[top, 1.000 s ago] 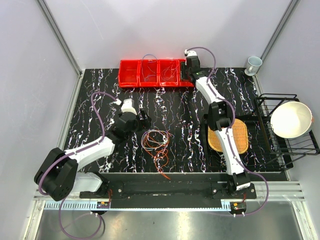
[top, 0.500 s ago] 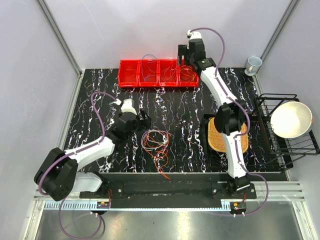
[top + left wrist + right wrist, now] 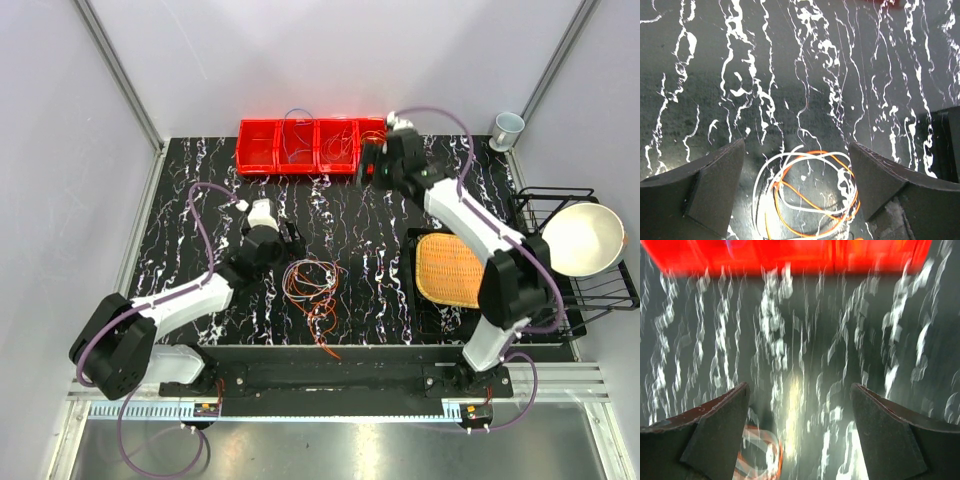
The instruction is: Untangle the cables
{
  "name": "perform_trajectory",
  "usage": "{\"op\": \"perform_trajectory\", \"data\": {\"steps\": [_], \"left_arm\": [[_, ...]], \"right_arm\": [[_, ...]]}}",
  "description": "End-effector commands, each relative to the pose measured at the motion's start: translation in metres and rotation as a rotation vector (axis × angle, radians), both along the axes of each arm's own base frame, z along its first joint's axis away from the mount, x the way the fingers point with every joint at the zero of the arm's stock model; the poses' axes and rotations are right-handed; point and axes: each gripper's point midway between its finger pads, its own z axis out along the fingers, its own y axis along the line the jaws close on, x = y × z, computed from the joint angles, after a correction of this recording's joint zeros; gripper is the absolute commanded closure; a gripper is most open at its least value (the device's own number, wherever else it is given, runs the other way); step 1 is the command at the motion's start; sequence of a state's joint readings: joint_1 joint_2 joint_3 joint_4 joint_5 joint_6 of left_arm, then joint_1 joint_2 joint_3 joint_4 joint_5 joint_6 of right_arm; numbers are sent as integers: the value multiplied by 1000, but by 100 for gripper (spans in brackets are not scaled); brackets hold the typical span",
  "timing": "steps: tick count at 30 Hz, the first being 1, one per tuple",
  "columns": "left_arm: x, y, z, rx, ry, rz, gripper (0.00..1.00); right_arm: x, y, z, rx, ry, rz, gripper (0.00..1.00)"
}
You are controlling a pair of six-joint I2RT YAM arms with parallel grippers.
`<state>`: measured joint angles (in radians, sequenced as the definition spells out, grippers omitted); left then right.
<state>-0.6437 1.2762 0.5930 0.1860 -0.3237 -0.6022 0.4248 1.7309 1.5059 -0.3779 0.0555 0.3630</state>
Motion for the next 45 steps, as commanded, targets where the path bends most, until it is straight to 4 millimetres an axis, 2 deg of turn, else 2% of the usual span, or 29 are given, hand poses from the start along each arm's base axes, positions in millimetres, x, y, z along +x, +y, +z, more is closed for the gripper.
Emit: {"op": "perform_trajectory", "data": {"steps": [1,2,4,5,7,8,10,11,14,19,20,22,23,24,26,31,38,44,45], "left_arm": [[5,-4,21,20,-56,55,13],[4,-3,21,24,-55,64,13],[-1,-3,17,27,-39,76,14],[-2,-3,16,29,-33,80,14],[-9,-1,9,27,0,107,14],[-12,0,6,25,14,117,15],[-21,1,-4,3,59,147,16],[-26,4,-9,5,81,154,18],[-37,5,-20,-23,126,157,20],[-40,4,-28,-18,164,167,23],[-42,4,-37,10,196,165,23],[-38,-1,-36,25,214,169,27],[-41,2,-47,69,252,179,27],[-37,-3,-42,69,251,181,30],[-38,1,-53,125,292,203,32],[-36,0,-53,148,309,235,38],[-50,10,-59,132,340,283,41],[-50,16,-60,154,344,314,44],[-50,16,-65,172,356,318,45]], "right_arm": [[-44,10,25,159,-26,31,13],[-58,8,4,174,30,25,13],[-83,16,5,230,56,83,14],[-96,16,-13,241,107,80,14],[-120,28,-13,279,125,146,14],[-132,28,-26,278,162,152,14],[-149,33,-28,285,168,180,14],[-158,31,-40,280,197,176,14],[-173,28,-50,282,219,189,14],[-184,22,-48,283,203,200,14],[-185,21,-49,280,202,200,13],[-187,20,-47,279,198,203,13],[-187,19,-48,274,198,202,13],[-188,18,-49,272,198,199,13],[-188,18,-51,270,204,199,13],[-188,17,-56,258,212,199,13],[-187,17,-63,242,227,202,13],[-185,17,-63,234,221,200,13],[-185,16,-63,231,223,199,13]]}}
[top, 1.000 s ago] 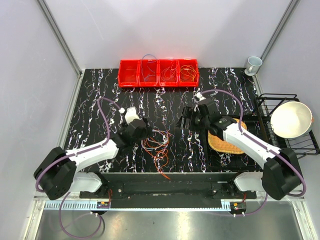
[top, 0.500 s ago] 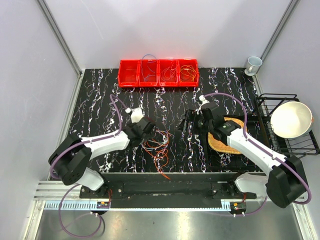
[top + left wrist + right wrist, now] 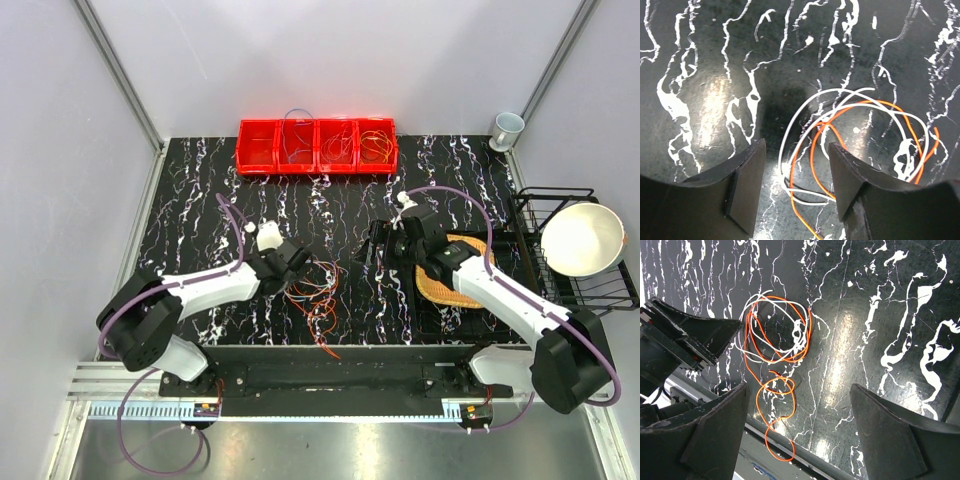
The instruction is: Untangle the cables
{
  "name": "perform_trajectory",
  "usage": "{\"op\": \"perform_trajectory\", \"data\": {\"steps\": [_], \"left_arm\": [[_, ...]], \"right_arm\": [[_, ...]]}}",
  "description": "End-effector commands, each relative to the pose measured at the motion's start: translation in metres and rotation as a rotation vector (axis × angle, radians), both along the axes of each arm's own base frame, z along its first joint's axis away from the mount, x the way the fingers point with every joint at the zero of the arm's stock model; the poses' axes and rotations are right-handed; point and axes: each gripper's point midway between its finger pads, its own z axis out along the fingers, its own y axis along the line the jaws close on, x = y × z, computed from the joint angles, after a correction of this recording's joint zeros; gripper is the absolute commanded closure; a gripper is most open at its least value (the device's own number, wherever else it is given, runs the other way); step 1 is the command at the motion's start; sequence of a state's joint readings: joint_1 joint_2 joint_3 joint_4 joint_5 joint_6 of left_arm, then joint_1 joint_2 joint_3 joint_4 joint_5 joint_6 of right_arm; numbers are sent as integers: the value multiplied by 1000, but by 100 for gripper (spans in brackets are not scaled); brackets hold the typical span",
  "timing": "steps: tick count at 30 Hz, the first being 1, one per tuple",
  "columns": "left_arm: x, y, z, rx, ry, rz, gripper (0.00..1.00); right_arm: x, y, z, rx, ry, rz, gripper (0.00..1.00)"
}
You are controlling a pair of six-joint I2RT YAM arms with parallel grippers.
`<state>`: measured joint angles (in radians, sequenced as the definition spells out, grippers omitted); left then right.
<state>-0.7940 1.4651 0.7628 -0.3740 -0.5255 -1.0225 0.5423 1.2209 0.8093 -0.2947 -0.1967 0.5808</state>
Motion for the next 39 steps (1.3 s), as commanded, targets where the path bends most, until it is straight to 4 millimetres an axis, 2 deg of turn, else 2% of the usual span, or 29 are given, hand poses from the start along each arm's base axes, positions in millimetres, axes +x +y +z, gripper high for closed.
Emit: {"op": "perform_trajectory", "data": {"steps": [1,8,22,29,33,34,39], "left_arm": [[6,4,5,34,-19,47,45],[5,13,-4,52,-10,81,48],[10,20,-27,74,40,99,61],[13,17,-29,93,64,76,74],[15,12,-31,102,76,54,90],[16,12,-30,105,76,48,100],[22,1,-19,73,46,-6,100]], "right_arm": [[6,3,5,1,-36,15,13],[10,5,-2,-17,-22,22,13],[13,6,-10,-38,-7,29,13],[14,7,-13,-41,-1,31,13],[13,7,-13,-38,2,30,13],[13,7,-14,-40,7,31,13],[11,7,-17,-33,18,30,13]]}}
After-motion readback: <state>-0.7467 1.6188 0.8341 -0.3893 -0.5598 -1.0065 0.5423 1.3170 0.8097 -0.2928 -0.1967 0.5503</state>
